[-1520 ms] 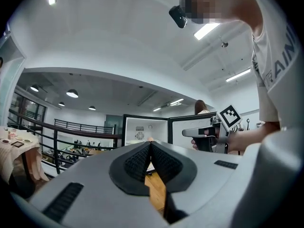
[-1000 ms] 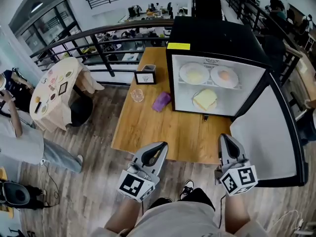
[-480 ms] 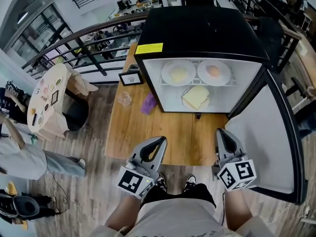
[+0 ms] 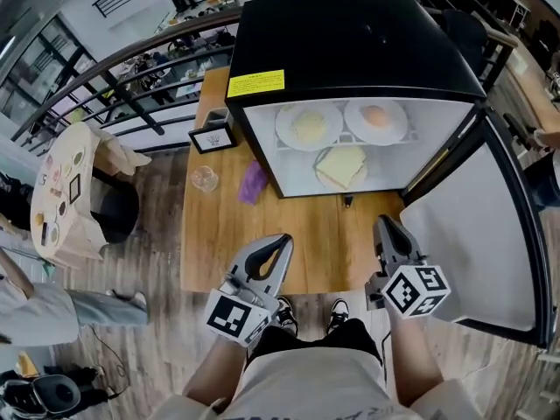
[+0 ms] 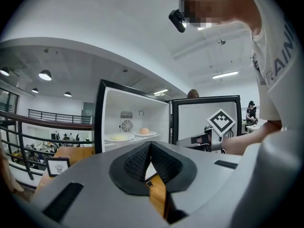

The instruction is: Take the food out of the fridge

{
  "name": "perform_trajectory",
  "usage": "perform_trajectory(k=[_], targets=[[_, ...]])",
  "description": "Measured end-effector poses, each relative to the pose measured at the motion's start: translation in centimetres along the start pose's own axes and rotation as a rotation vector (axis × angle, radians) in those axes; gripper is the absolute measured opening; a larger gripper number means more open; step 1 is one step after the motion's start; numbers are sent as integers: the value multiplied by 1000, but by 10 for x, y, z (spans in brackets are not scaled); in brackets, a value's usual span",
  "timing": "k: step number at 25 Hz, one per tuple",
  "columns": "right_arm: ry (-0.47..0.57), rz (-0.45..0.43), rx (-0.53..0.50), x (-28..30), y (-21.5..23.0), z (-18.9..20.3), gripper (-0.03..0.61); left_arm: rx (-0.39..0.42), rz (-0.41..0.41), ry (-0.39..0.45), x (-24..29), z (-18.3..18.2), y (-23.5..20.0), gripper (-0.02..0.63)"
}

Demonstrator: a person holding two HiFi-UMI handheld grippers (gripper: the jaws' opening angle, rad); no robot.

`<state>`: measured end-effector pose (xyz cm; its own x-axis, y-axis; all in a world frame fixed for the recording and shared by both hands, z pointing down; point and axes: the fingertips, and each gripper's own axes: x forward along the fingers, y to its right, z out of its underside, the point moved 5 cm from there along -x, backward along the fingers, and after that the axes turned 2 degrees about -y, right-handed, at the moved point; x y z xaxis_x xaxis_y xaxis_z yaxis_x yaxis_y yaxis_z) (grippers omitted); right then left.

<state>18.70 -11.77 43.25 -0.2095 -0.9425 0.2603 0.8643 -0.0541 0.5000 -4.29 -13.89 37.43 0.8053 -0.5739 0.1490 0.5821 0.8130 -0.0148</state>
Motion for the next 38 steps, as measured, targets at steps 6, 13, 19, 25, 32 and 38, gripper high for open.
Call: perform_trajectory(k=[6, 13, 19, 25, 32, 38], targets=[[-52, 40, 271, 47, 20, 32, 98, -34, -9, -39, -6, 14, -16, 9], [-44, 107, 566, 93, 55, 65, 98, -62, -33, -78, -11, 33, -36, 9], [-38, 177, 799, 122, 91, 95, 98, -82, -31, -108, -8, 45, -44, 9], [-26, 189, 938, 147, 113, 110, 98, -88, -27, -139, -6, 58, -50, 9], [-11, 183, 1034, 161, 123, 115, 98, -94, -34, -161, -8, 64, -54, 9], [-17, 197, 1066, 166, 125, 119, 77, -93, -31, -165, -9, 64, -56, 9]])
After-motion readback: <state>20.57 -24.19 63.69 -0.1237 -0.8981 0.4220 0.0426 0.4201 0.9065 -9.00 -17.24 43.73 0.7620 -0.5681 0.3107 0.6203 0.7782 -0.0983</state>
